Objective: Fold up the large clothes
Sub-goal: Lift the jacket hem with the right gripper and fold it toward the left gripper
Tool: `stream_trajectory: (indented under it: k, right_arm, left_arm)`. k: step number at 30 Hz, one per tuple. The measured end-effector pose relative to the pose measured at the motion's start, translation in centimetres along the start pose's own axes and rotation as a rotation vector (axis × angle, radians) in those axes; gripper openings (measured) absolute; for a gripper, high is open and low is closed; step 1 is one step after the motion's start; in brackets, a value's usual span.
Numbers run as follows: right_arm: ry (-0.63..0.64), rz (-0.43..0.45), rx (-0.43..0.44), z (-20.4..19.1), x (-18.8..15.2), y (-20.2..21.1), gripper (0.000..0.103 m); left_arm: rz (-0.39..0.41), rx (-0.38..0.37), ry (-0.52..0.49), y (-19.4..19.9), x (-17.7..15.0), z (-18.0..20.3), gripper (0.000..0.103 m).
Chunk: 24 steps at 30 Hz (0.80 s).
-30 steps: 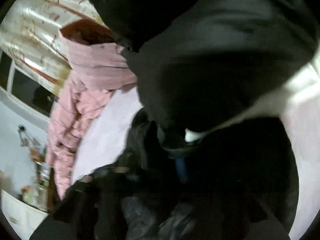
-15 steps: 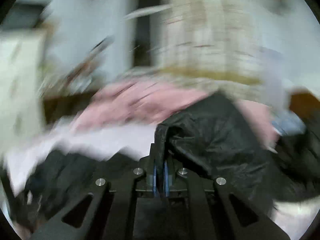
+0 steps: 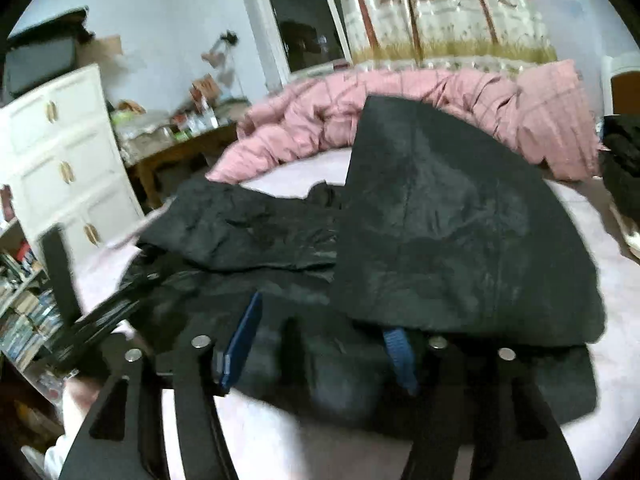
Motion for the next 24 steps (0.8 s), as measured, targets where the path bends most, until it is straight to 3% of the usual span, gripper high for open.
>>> stream_trajectory:
  k: [4, 7, 10, 14, 17, 20, 21, 22, 23, 24]
  right_arm:
    - [-0.077, 0.074, -0.009, 2.6, -1.6, 6.0, 0.065]
    - [-0.170, 0.189, -0.107, 5.9, -2.0, 9.5, 0.066]
    - [-0.362, 0.291, -0.148, 10.7, -2.5, 12.2, 0.070]
    - [-0.582, 0.245, -0.179, 17.2, -3.0, 12.0, 0.070]
    - [-0.694, 0.181, -0.098, 20.3, -3.1, 8.7, 0.070]
    - [-0.752, 0.091, -0.073, 22.5, -3.7, 6.0, 0.070]
    - [-0.752, 0.102, -0.069, 22.8, -3.3, 5.5, 0.067]
    - [-0.747, 0.114, -0.080, 22.8, -3.3, 5.4, 0.058]
    - [-0.720, 0.132, -0.097, 22.6, -2.5, 5.5, 0.029]
    - [-0.667, 0.135, -0.108, 21.9, -1.6, 5.6, 0.008]
  left_arm:
    - [0.013, 0.008, -0.004, 0.3, 0.0, 0.1, 0.103]
    - [0.007, 0.013, -0.006, 0.1, 0.0, 0.1, 0.103]
    - [-0.010, 0.026, -0.019, -0.2, 0.0, 0.4, 0.103]
    - [-0.009, 0.033, -0.047, -0.2, -0.1, 1.0, 0.103]
    - [-0.004, 0.035, -0.062, -0.1, -0.2, 1.3, 0.103]
    - [0.003, 0.030, -0.055, 0.0, -0.1, 1.1, 0.103]
    - [0.002, 0.027, -0.050, 0.0, -0.1, 1.0, 0.103]
    - [0.001, 0.025, -0.047, 0.0, -0.1, 0.9, 0.103]
    - [0.000, 0.023, -0.044, 0.0, -0.1, 0.9, 0.103]
    - [0.000, 0.022, -0.043, 0.0, -0.1, 0.9, 0.103]
Point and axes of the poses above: each gripper's, at about its wrist camera, not at the fingertips, and y roughly against the way its jaws point, z to its right, x to its top, the point moved 4 cm from there along -y, roughly the way its jaws point, and after that the axes turned 10 degrees about x, right-handed, at the moved point
